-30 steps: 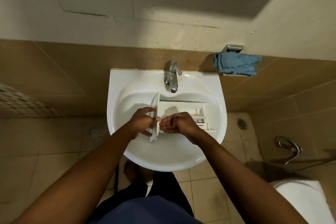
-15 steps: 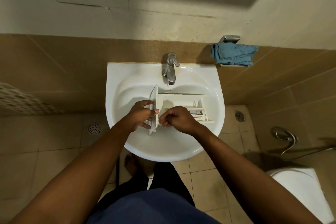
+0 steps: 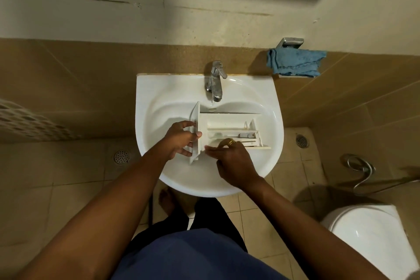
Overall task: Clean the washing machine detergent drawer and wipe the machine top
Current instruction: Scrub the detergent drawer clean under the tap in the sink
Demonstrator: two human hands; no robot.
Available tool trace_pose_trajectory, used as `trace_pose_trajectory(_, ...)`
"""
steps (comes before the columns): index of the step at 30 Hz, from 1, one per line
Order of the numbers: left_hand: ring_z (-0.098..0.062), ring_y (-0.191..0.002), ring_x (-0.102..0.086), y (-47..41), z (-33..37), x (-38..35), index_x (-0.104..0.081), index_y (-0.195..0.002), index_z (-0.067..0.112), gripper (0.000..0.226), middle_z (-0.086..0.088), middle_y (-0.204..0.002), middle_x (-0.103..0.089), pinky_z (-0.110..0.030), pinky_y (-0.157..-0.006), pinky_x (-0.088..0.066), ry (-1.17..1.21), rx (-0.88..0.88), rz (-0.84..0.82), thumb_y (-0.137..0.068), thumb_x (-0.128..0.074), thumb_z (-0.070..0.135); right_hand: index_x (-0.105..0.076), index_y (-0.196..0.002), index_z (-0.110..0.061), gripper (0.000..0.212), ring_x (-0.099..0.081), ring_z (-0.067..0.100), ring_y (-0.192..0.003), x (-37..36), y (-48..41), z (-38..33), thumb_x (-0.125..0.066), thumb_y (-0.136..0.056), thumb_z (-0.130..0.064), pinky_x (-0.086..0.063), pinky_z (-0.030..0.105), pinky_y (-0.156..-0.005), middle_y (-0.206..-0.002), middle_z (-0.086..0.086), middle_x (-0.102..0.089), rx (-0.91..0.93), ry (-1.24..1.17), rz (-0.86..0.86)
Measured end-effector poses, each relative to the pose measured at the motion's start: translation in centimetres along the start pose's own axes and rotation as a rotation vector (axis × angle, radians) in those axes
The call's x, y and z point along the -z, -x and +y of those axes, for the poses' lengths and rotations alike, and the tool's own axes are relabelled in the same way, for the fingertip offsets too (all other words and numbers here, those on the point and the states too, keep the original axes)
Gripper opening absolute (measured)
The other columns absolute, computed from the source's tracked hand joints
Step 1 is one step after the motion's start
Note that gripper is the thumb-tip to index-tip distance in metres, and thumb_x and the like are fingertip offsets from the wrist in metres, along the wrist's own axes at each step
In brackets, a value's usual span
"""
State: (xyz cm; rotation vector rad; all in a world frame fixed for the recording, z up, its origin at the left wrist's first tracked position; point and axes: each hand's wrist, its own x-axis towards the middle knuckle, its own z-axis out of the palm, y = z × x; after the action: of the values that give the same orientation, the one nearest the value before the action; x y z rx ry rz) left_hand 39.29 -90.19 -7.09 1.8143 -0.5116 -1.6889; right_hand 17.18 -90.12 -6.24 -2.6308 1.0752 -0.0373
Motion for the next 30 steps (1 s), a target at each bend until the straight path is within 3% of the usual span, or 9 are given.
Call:
trace_pose_trajectory(2, -0.033, -0.097, -0.074, 0.0, 0.1, -0.1, -0.055, -0.144, 0.023, 0.06, -0.014, -0.116, -0.072, -0.046, -0.064, -0.064, -0.001, 0.004, 0.0, -0.089, -0.079, 0.015, -0.08, -0.112, -0.025, 0.045, -0.065, 0.028, -0.095, 0.5, -1.1, 0.7, -0.047, -0.082, -0.014, -0.051, 0.036, -0.081, -0.091, 0.006, -0.077, -0.058, 0.043, 0.045)
trace_pose_trajectory(4, -0.034, -0.098, -0.074, -0.1, 0.1, -0.1, -0.056, -0.143, 0.022, 0.059, -0.015, -0.116, -0.072, -0.048, -0.066, -0.065, -0.001, 0.008, 0.0, -0.09, -0.079, 0.015, -0.081, -0.104, -0.019, 0.041, -0.065, 0.029, -0.093, 0.7, -1.9, 0.4, -0.048, -0.082, -0.016, -0.049, 0.036, -0.08, -0.087, 0.008, -0.075, -0.098, 0.006, 0.096)
trace_pose_trajectory(9, -0.033, -0.096, -0.074, -0.3, 0.1, 0.0, -0.057, -0.142, 0.021, 0.058, -0.015, -0.118, -0.071, -0.047, -0.066, -0.065, -0.001, 0.004, -0.006, -0.089, -0.08, 0.015, -0.065, -0.137, -0.02, 0.061, -0.053, 0.031, -0.127, -1.0, 0.6, -0.4, -0.049, -0.078, -0.012, -0.041, 0.043, -0.099, -0.146, -0.004, -0.061, 0.054, 0.061, -0.02)
trace_pose_trajectory(12, -0.032, -0.096, -0.074, -0.3, -0.1, 0.1, -0.056, -0.142, 0.022, 0.058, -0.014, -0.117, -0.072, -0.047, -0.065, -0.065, 0.002, 0.008, -0.007, -0.089, -0.08, 0.014, -0.067, -0.135, -0.024, 0.06, -0.056, 0.032, -0.127, -0.5, 2.3, 1.3, -0.044, -0.081, -0.011, -0.04, 0.048, -0.104, -0.141, -0.008, -0.064, 0.026, 0.107, 0.011)
trace_pose_trajectory(15, -0.033, -0.097, -0.074, -0.4, 0.0, 0.2, -0.057, -0.141, 0.021, 0.059, -0.016, -0.117, -0.072, -0.048, -0.067, -0.065, 0.006, 0.009, -0.023, -0.088, -0.081, 0.014, -0.072, -0.126, -0.02, 0.051, -0.057, 0.032, -0.125, 0.2, 0.6, 0.3, -0.056, -0.08, -0.007, -0.038, 0.047, -0.106, -0.127, 0.0, -0.072, -0.02, 0.088, 0.069)
trace_pose_trajectory(20, -0.033, -0.096, -0.073, -0.5, 0.1, 0.1, -0.056, -0.143, 0.021, 0.061, -0.016, -0.117, -0.071, -0.046, -0.063, -0.065, -0.003, 0.01, -0.018, -0.088, -0.081, 0.014, -0.054, -0.149, -0.018, 0.07, -0.038, 0.032, -0.147, -1.7, 0.9, -1.1, -0.053, -0.079, -0.01, -0.03, 0.051, -0.119, -0.154, -0.003, -0.053, 0.022, 0.081, -0.038)
trace_pose_trajectory(23, -0.033, -0.097, -0.073, -0.5, -0.1, 0.1, -0.056, -0.142, 0.021, 0.06, -0.016, -0.118, -0.071, -0.049, -0.067, -0.065, 0.001, 0.014, -0.018, -0.088, -0.08, 0.013, -0.061, -0.143, -0.02, 0.068, -0.043, 0.032, -0.144, -0.8, 2.5, 0.9, -0.061, -0.077, -0.005, -0.029, 0.055, -0.12, -0.147, -0.003, -0.06, 0.001, 0.147, 0.002)
trace_pose_trajectory(26, -0.033, -0.097, -0.073, -0.5, 0.1, 0.2, -0.055, -0.143, 0.02, 0.061, -0.015, -0.119, -0.071, -0.044, -0.06, -0.064, -0.008, 0.007, -0.029, -0.088, -0.081, 0.014, -0.066, -0.135, -0.019, 0.059, -0.044, 0.033, -0.143, 0.1, 1.0, 0.2, -0.06, -0.078, -0.006, -0.026, 0.054, -0.12, -0.141, 0.001, -0.064, -0.075, 0.145, 0.041)
trace_pose_trajectory(30, -0.032, -0.095, -0.073, -0.5, 0.1, 0.2, -0.056, -0.143, 0.021, 0.061, -0.016, -0.12, -0.07, -0.046, -0.063, -0.064, -0.003, 0.013, -0.027, -0.088, -0.081, 0.013, -0.049, -0.152, -0.013, 0.075, -0.028, 0.033, -0.153, -1.9, 0.0, -2.5, -0.054, -0.077, -0.012, -0.025, 0.052, -0.123, -0.159, 0.002, -0.046, -0.029, 0.058, -0.013)
